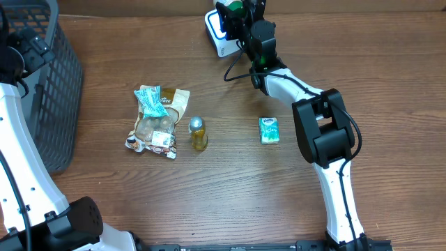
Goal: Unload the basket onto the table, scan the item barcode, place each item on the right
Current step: 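Carry the jar to the white scanner and hold its label there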
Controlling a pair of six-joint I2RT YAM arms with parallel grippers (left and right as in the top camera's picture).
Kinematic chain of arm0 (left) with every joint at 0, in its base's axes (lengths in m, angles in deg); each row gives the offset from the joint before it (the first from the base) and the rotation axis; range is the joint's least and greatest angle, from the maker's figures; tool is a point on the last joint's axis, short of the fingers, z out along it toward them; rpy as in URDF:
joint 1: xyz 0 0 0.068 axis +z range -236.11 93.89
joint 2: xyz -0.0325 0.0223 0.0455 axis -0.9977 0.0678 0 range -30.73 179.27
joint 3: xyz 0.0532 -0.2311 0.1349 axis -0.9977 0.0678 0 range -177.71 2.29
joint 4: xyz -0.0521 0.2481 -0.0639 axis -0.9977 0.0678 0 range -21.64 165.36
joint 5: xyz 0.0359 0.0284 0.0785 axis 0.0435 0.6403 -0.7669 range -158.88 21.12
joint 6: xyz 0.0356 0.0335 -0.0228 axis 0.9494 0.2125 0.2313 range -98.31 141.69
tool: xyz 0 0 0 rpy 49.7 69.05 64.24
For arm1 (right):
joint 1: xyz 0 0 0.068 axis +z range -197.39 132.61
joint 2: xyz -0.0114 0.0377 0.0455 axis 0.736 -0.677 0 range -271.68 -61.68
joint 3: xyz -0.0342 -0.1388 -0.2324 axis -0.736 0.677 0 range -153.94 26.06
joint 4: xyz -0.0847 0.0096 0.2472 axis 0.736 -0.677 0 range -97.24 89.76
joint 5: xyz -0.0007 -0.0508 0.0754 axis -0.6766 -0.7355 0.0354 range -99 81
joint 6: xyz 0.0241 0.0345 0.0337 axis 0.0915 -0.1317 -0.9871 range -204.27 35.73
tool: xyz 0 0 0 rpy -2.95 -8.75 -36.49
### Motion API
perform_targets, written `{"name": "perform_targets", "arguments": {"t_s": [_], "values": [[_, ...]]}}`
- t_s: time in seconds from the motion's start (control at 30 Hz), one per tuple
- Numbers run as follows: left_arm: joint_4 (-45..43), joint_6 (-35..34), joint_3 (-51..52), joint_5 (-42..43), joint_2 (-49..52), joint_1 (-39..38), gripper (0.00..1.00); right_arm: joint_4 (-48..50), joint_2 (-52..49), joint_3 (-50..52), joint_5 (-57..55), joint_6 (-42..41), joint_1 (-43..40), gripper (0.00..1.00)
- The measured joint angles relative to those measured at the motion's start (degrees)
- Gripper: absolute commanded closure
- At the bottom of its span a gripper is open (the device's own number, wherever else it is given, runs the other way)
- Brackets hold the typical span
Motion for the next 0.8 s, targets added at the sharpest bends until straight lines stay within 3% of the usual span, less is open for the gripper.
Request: {"name": "perform_targets", "arguments": {"t_s": [0.47, 0.67, 0.8], "values": [[0.0, 0.0, 0.0, 0.0, 0.0, 0.0, 0.0, 3.37, -5.62, -0.04, -0.37, -0.04, 0.04, 0.82], [-0.02, 0.0, 0.0, 0.02, 0.0, 0.0, 0.01, 12.44, -5.86, -0.07, 0.24, -0.09, 0.09, 0.86], [0.0, 0.0, 0.0, 0.0, 0.0, 0.0, 0.0, 10.08, -4.74, -0.07, 1.18, -0.09, 0.07, 0.87]]}}
